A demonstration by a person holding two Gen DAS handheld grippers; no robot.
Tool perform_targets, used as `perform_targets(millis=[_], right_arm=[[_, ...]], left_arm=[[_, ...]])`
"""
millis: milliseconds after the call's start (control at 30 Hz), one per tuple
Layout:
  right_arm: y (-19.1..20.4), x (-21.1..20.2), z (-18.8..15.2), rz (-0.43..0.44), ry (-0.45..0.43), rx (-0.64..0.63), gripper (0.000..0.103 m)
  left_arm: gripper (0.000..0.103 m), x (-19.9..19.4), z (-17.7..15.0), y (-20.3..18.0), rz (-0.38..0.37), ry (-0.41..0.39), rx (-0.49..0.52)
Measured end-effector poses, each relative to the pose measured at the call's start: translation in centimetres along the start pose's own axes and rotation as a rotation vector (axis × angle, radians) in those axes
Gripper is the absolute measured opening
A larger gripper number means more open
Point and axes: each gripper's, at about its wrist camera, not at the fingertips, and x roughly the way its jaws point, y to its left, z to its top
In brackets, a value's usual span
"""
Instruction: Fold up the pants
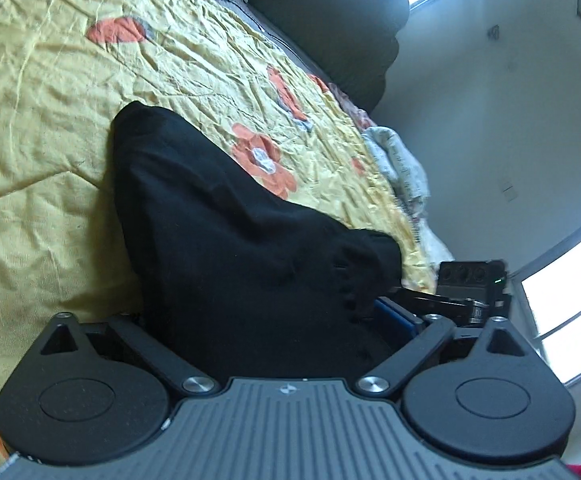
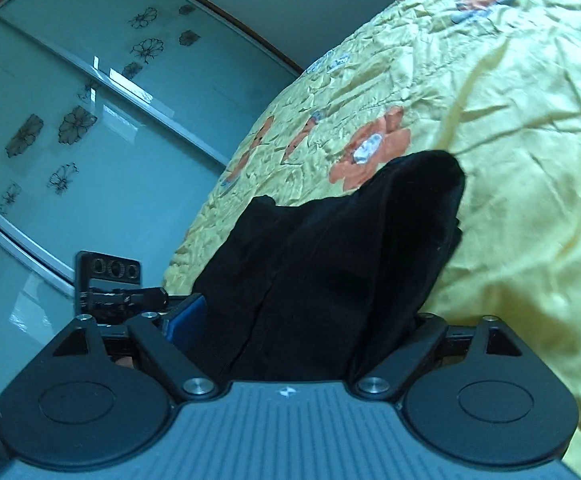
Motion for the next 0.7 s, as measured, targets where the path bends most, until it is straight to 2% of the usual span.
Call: perform_targets(millis=[33,67,100,167,267,367,567,700], right_arm=[[0.3,0.4,-0.1,-0.033,0.006,-0.013,0.064],[0.4,0.8,-0.2,-0.070,0.009,-0.018,0.046],[0.3,0.7,-0.4,-0.093,0.004,-0.014,0.041],[0.0,0.3,-0.8,-0.092,-0.017,0.014,0.038],[0.5,0.4,-1.4,-0.114,-0.040,0.003,0.036],[1.6,0.3,-1.5,-0.139,-0.059,-0.027,0.035],[3.5,-0.2,-0.5,-0.101,-0.104,-0.063,0.034],[5.1,1.0,0.5,-0.083,-0.113,-0.111,0.034]], left_arm=[[0.080,-0.1,-0.1,-0.3,0.028,-0.011,0.017],[0.063,-0.4,-0.3,-0.4,0.062,-0.022,0.029],[0.054,-0.4,-0.4,-0.3,0.099,-0.030,0.036],[0.032,-0.6,-0.5,0.0,0.139,-0.044,0.027],[0.028,-1.1,-0.8,0.0,0.161,-0.071,0.019],[0.022,-1.8,-1.2,-1.6,0.217,-0.109,0.087],[0.020,-3.8,-1.1,-4.2,0.273,-0.186,0.186],[0.019,-5.7,-0.2,-5.1,0.323,-0.248,0.237]])
